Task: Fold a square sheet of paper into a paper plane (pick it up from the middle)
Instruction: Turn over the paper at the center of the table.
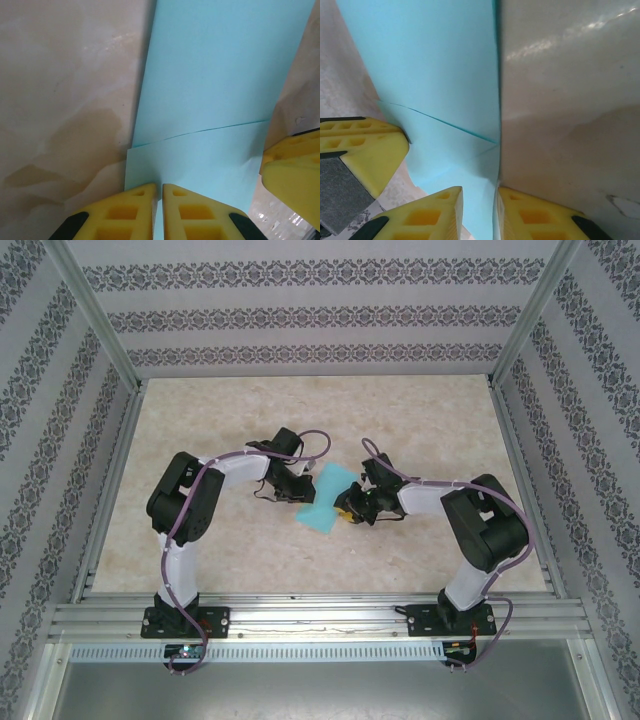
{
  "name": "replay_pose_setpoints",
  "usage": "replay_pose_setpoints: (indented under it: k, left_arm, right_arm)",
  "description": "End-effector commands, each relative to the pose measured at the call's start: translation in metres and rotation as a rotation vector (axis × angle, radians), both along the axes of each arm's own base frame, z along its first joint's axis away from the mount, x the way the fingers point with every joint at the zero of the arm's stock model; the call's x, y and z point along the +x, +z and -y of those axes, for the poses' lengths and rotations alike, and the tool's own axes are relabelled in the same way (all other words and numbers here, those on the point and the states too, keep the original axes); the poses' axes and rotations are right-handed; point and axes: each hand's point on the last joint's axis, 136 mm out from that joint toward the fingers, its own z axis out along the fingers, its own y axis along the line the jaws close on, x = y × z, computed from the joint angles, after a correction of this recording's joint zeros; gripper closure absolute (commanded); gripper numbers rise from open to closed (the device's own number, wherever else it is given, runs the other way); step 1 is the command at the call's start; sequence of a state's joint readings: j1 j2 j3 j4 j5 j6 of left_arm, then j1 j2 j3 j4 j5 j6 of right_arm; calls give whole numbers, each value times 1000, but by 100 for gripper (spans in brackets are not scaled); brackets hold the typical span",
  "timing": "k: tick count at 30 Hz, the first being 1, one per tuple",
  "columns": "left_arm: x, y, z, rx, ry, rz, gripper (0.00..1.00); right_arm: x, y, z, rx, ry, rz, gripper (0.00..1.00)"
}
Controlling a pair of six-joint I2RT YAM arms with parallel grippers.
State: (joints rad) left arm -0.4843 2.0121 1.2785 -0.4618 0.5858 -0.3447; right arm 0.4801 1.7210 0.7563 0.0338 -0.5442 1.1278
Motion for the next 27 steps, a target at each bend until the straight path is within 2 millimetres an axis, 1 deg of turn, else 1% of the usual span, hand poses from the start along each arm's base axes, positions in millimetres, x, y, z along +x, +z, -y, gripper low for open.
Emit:
replay_pose_setpoints:
  k: [1, 7, 12, 15, 20, 27]
  left_arm:
    - [-15, -11, -4, 15, 8, -54, 86]
    - [-18, -7, -3, -3, 23, -64, 86]
    - [-18, -7, -3, -8, 52, -71, 86]
    - [-18, -6, -4, -9, 79, -75, 86]
    - [-17, -3, -4, -23, 111, -73, 86]
    - [-22, -7, -2, -41, 130, -98, 86]
  right_arm:
    - [-3, -12, -3, 12, -14, -9, 73]
    - [19, -3, -5, 41, -62, 53, 73]
    - [28, -3, -1, 47, -91, 69, 72]
    - [31, -2, 0, 53, -100, 71, 72]
    - [35, 1, 8, 16, -127, 112, 72]
    - [43, 0, 12, -15, -149, 157, 71]
